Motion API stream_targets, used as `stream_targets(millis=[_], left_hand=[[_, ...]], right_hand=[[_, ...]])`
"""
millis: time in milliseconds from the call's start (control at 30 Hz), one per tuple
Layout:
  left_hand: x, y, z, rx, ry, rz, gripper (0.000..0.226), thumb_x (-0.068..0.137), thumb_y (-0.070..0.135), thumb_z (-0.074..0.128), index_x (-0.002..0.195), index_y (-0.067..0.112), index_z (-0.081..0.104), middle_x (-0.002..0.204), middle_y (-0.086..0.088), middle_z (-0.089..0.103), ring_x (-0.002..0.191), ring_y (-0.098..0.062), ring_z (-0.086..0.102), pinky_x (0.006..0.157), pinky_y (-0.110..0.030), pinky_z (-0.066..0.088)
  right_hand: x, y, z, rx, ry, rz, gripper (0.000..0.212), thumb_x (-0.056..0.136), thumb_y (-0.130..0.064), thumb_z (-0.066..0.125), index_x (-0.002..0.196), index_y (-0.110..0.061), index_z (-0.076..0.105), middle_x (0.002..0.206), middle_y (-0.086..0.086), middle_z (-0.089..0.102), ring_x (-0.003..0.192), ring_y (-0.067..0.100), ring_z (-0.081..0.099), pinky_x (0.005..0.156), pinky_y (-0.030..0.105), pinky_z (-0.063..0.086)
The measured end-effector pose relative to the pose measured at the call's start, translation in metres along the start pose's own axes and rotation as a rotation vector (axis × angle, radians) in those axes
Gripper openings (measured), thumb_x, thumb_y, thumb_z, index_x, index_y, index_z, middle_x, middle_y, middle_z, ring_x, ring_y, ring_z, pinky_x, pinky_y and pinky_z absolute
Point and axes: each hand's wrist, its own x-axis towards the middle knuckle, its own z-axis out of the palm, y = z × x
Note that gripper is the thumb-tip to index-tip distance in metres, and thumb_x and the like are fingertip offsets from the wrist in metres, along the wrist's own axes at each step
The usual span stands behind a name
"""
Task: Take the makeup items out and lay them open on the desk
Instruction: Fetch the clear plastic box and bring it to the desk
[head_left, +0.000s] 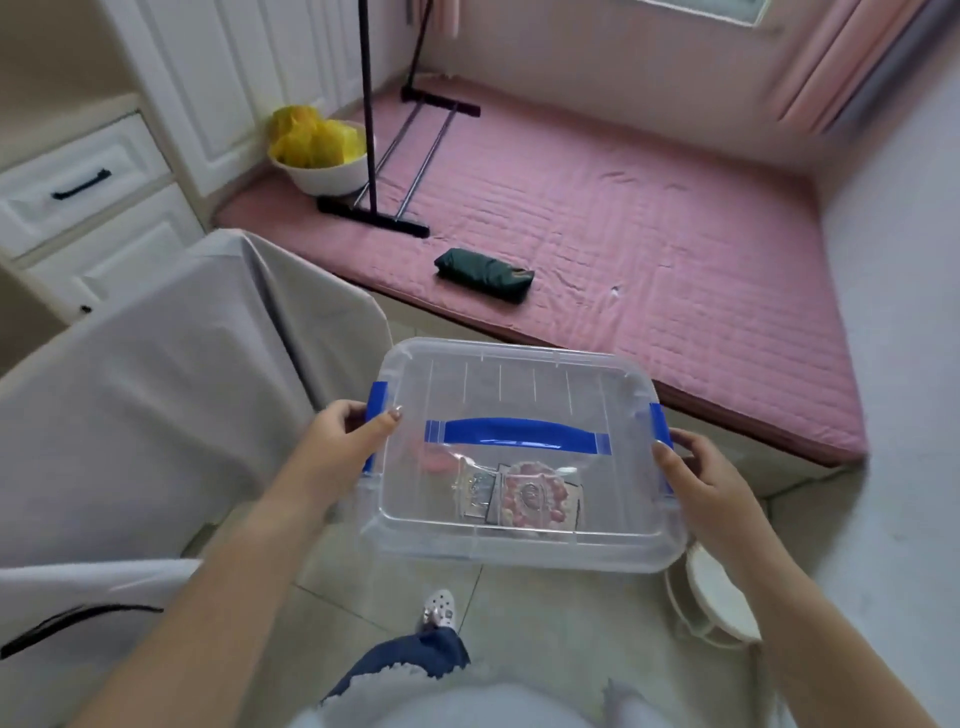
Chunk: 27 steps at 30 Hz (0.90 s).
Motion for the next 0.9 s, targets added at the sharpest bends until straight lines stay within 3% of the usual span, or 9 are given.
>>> stream_targets(millis=[100, 167, 267, 467, 567, 700, 833, 900], left_hand=[[0.053, 0.036, 0.008, 0.022, -0.038, 0.032, 0.033, 0.084, 0.041, 0.064, 0.102, 0.013, 0.058, 0.095, -0.008, 0.068, 0.089, -0.026, 0.066, 0.079, -0.041, 0.056], [0.086, 0.058, 0.012, 0.020, -0.039, 0.062, 0.034, 0.086, 0.038, 0.063, 0.105, 0.010, 0.058, 0.094, -0.006, 0.068, 0.085, -0.022, 0.065, 0.071, -0.032, 0.053], [0.125, 0.082, 0.016, 0.017, -0.021, 0.097, 0.031, 0.088, 0.033, 0.061, 0.106, 0.008, 0.057, 0.091, -0.004, 0.066, 0.079, -0.017, 0.062, 0.065, -0.024, 0.047], [0.215, 0.116, 0.010, 0.000, 0.089, 0.091, 0.031, 0.088, 0.033, 0.061, 0.104, 0.006, 0.058, 0.081, 0.001, 0.062, 0.070, -0.011, 0.057, 0.059, -0.023, 0.042], [0.266, 0.132, 0.004, -0.036, 0.166, 0.070, 0.028, 0.089, 0.032, 0.060, 0.102, 0.007, 0.058, 0.082, -0.001, 0.063, 0.071, -0.015, 0.059, 0.061, -0.025, 0.044], [0.324, 0.153, -0.005, -0.095, 0.281, 0.009, 0.029, 0.089, 0.032, 0.059, 0.105, 0.009, 0.057, 0.094, -0.010, 0.066, 0.079, -0.021, 0.061, 0.068, -0.031, 0.050], [0.364, 0.169, -0.023, -0.128, 0.447, -0.049, 0.026, 0.089, 0.034, 0.058, 0.104, 0.012, 0.057, 0.088, -0.003, 0.065, 0.077, -0.016, 0.062, 0.060, -0.027, 0.045], [0.379, 0.171, -0.037, -0.148, 0.527, -0.095, 0.022, 0.089, 0.036, 0.058, 0.099, 0.017, 0.057, 0.088, -0.001, 0.065, 0.079, -0.016, 0.063, 0.060, -0.027, 0.045]], right_hand=[[0.051, -0.023, -0.005, 0.004, 0.041, -0.015, 0.032, 0.093, -0.033, 0.050, 0.122, -0.019, 0.053, 0.088, -0.004, 0.067, 0.079, 0.013, 0.064, 0.074, 0.036, 0.050], [0.084, -0.037, -0.006, 0.004, 0.062, -0.038, 0.025, 0.094, -0.032, 0.049, 0.116, -0.019, 0.053, 0.089, -0.003, 0.065, 0.076, 0.006, 0.061, 0.068, 0.028, 0.048], [0.127, -0.058, -0.003, 0.004, 0.079, -0.064, 0.017, 0.095, -0.033, 0.047, 0.111, -0.027, 0.049, 0.087, -0.016, 0.059, 0.075, -0.004, 0.055, 0.060, 0.016, 0.040], [0.238, -0.094, 0.024, -0.007, 0.027, -0.096, 0.034, 0.094, -0.040, 0.046, 0.123, -0.022, 0.053, 0.089, -0.009, 0.064, 0.079, 0.010, 0.062, 0.068, 0.032, 0.047], [0.310, -0.115, 0.045, -0.009, -0.057, -0.127, 0.035, 0.095, -0.039, 0.045, 0.126, -0.024, 0.050, 0.087, -0.010, 0.063, 0.074, 0.010, 0.062, 0.060, 0.028, 0.046], [0.406, -0.159, 0.074, -0.011, -0.183, -0.180, 0.034, 0.094, -0.037, 0.047, 0.126, -0.025, 0.048, 0.084, -0.005, 0.063, 0.072, 0.013, 0.062, 0.064, 0.033, 0.050], [0.487, -0.213, 0.111, -0.070, -0.327, -0.267, 0.030, 0.094, -0.035, 0.048, 0.123, -0.027, 0.049, 0.084, -0.003, 0.065, 0.073, 0.017, 0.064, 0.064, 0.039, 0.054], [0.520, -0.240, 0.135, -0.102, -0.418, -0.307, 0.027, 0.095, -0.034, 0.048, 0.121, -0.033, 0.047, 0.085, -0.003, 0.065, 0.072, 0.015, 0.064, 0.058, 0.035, 0.052]])
